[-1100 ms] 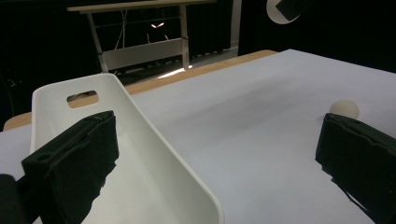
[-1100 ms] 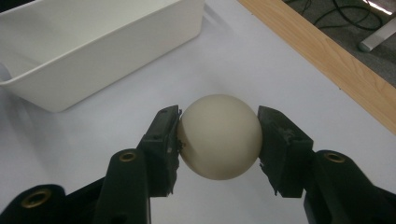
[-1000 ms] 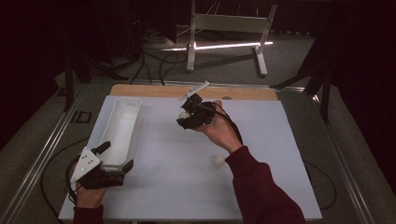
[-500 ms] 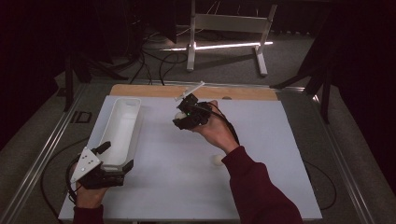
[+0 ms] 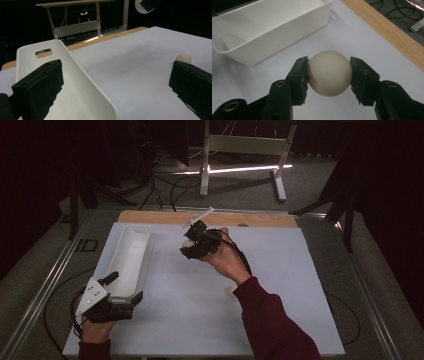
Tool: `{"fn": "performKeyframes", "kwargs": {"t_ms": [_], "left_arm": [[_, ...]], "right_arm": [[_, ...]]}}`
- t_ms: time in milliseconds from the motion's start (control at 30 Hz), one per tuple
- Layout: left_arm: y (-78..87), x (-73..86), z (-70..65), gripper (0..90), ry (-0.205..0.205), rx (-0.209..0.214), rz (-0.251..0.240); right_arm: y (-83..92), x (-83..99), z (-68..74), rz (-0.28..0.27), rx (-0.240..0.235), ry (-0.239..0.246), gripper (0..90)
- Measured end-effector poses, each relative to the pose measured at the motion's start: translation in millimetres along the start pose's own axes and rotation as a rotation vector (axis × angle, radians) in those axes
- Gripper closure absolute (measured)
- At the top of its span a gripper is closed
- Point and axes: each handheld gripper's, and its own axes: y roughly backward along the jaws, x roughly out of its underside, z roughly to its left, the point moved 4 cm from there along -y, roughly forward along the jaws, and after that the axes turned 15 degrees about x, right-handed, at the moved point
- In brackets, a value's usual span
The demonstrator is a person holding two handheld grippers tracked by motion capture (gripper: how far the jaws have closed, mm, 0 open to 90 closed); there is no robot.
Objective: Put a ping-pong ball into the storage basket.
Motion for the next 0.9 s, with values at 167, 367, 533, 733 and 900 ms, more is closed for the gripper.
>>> {"fn": "performKeyframes", "kwargs": {"t_ms": [167,367,533,733,900], "left_arm": [[-0.3,0.1,-0.1,0.1,0.0,0.0,0.0],[-0.4,0.1,-0.2,0.1,0.001,0.0,0.002],[0.1,0.0,-0.1,0.1,0.0,0.0,0.0],[0.0,0.0,0.0,0.1,-0.001,0.0,0.0],[0.5,-0.1,0.0,0.1,0.002,0.002,-0.002]], "right_arm": [[-1.5,-3.8,3.3,-0.004,-0.003,0.003,50.2],[-3.6,-7.3,4.4,-0.004,-0.002,0.0,50.2],[-5.1,-9.5,6.5,-0.004,-0.002,-0.001,50.2],[-7.3,-12.1,9.9,-0.005,-0.007,0.007,50.2],[-9.6,-14.8,13.6,-0.004,-0.006,0.003,50.2]]}}
